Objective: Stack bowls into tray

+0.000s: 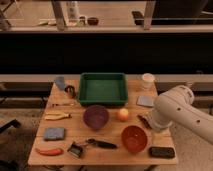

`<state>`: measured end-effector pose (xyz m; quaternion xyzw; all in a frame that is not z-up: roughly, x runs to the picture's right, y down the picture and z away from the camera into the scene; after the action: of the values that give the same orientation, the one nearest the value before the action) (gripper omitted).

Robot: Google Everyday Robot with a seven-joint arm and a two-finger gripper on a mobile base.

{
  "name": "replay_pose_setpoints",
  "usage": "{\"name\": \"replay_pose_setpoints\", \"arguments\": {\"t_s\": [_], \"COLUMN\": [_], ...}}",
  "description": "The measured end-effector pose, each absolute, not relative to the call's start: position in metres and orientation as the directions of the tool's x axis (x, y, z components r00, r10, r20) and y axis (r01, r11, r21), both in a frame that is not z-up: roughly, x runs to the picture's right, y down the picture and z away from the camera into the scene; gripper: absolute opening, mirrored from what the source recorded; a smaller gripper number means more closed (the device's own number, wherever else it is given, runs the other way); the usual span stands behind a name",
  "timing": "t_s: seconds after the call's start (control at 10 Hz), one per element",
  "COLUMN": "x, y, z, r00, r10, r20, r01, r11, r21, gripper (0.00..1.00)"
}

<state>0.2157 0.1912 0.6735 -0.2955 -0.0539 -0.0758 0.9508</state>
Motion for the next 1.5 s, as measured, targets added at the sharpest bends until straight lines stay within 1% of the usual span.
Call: {"name": "replay_pose_setpoints", "arguments": {"t_s": [0.3, 0.6, 0.8, 1.3, 1.5], "x": [0.206, 0.203, 0.202, 0.188, 0.188], "y": [0.201, 0.226, 0.231, 0.249, 0.251], "z": [0.684, 0.697, 0.698, 0.718, 0.717], "r00": [0.979, 0.973, 0.971, 0.965, 0.965], "r10": [-0.115, -0.119, -0.119, -0.115, -0.114], "r20": [0.168, 0.199, 0.206, 0.236, 0.236], "r01": [0.192, 0.215, 0.220, 0.238, 0.237], "r11": [0.800, 0.783, 0.778, 0.760, 0.767], "r21": [-0.568, -0.584, -0.589, -0.605, -0.597], "gripper": [0.80, 0.80, 0.80, 0.80, 0.80]}}
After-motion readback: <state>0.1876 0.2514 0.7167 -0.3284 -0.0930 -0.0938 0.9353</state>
